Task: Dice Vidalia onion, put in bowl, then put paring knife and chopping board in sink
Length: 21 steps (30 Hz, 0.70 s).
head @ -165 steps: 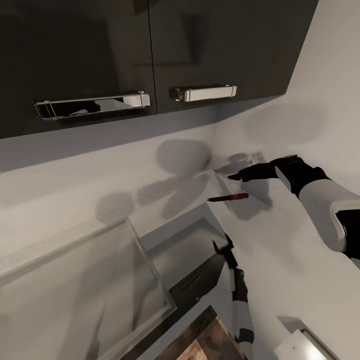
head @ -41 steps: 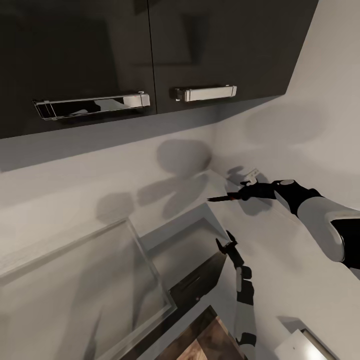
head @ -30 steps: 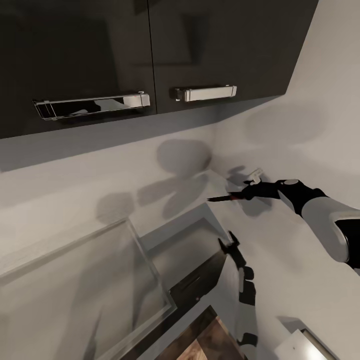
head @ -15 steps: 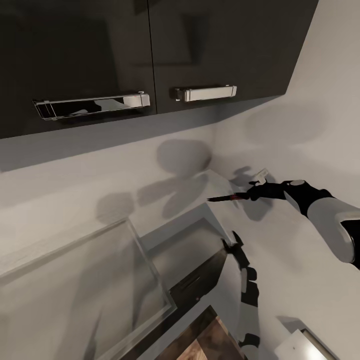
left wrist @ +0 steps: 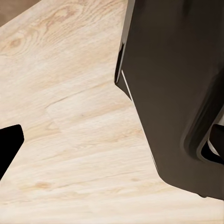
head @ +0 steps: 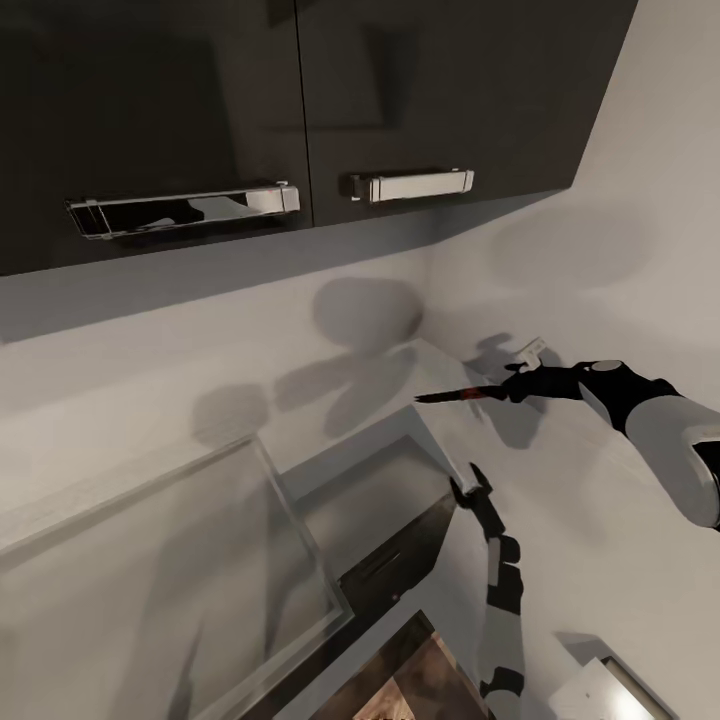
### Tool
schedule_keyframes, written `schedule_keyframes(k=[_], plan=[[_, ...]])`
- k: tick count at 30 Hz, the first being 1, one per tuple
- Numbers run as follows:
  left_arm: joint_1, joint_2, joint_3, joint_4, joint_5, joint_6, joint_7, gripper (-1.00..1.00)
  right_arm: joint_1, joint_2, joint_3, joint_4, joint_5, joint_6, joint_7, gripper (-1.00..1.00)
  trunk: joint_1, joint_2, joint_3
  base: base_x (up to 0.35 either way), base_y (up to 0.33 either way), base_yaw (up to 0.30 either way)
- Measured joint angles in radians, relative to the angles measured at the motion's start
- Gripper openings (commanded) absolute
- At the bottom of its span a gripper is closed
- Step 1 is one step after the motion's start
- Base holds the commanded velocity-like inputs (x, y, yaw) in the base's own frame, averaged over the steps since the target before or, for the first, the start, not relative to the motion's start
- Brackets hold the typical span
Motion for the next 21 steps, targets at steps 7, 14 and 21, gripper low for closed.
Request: schedule_keyframes(k=[7, 14, 21], plan=[[0.0, 0.0, -0.001, 0.0, 0.0, 0.0, 0.0, 1.0, 0.0, -0.004, 0.0, -0.004, 0.0, 0.001, 0.001, 1.0, 0.0, 0.0, -0.01, 0.0, 0.0, 0.0], [0.0, -0.001, -0.001, 0.0, 0.001, 0.0, 0.0, 1.0, 0.0, -0.015, -0.001, -0.009, -0.002, 0.002, 0.012, 1.0, 0.0, 0.0, -0.021, 0.0, 0.0, 0.0], [0.0, 0.0, -0.001, 0.0, 0.001, 0.001, 0.0, 1.0, 0.0, -0.017, -0.001, -0.009, -0.002, 0.002, 0.013, 1.0, 0.0, 0.0, -0.033, 0.0, 0.0, 0.0]])
